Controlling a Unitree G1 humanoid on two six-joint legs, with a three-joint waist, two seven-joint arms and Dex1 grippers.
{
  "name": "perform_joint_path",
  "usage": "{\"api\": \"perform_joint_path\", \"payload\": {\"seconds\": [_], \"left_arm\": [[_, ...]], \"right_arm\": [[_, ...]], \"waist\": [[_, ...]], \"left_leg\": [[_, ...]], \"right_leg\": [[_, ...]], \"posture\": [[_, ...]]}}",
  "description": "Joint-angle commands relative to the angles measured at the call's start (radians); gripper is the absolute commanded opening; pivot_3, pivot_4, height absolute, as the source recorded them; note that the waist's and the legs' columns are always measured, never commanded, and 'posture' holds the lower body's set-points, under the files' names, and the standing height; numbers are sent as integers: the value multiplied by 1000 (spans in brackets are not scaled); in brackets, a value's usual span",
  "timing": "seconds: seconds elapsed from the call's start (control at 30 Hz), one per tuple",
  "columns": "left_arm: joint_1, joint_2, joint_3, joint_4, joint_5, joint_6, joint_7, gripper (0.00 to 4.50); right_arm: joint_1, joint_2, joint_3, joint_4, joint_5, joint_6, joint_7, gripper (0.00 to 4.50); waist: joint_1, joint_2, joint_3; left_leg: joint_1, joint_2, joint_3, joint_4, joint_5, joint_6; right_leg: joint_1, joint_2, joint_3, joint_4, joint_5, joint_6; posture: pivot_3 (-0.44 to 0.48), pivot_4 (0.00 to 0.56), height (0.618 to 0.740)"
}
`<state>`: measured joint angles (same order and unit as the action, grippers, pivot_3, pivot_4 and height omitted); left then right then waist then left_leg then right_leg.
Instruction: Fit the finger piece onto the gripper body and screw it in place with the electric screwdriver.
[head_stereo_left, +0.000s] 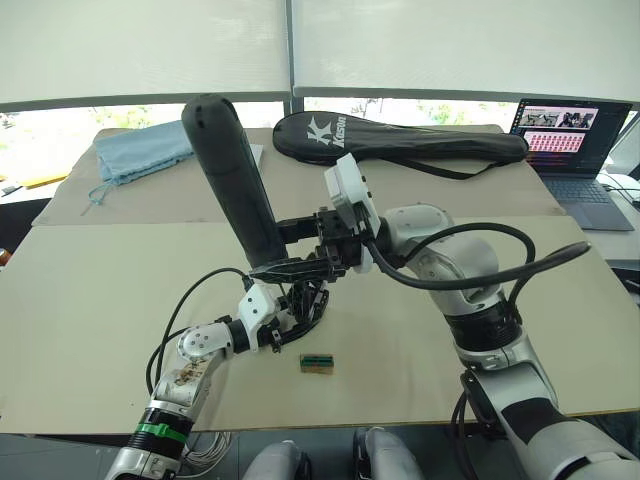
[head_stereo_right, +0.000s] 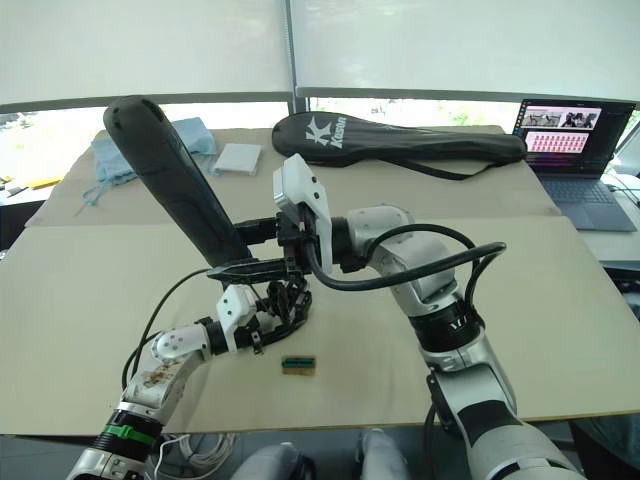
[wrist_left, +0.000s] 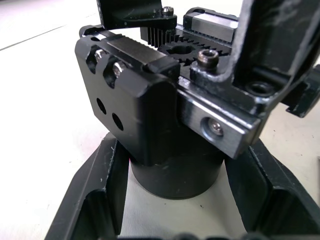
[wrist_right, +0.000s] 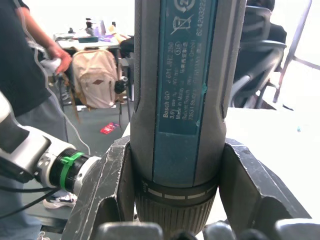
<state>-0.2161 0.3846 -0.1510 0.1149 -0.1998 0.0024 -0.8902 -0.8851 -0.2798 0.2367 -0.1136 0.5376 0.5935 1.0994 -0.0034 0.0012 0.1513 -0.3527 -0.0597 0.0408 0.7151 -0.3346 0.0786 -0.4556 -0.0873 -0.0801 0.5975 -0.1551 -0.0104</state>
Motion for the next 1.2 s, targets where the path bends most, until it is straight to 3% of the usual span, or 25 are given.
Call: {"api": "perform_joint_path", "payload": {"seconds": [0.03,1.2], "left_arm": [[15,8,-21,24,10,31,-15,2273],[24,7,-23,15,8,36,-12,2273]], "right_arm": [[-38,13,-43,-44,31,-14,-17,1928],[-45,22,9,-7,-71,-100,25,1928]], "waist": [[0,0,0],[-1,0,0]], "left_leg": [[0,0,0,0,0,0],[0,0,0,0,0,0]], "right_leg": [[0,0,0,0,0,0],[0,1,0,0,0,0]], "posture": [[0,150,740],[0,150,740]]}}
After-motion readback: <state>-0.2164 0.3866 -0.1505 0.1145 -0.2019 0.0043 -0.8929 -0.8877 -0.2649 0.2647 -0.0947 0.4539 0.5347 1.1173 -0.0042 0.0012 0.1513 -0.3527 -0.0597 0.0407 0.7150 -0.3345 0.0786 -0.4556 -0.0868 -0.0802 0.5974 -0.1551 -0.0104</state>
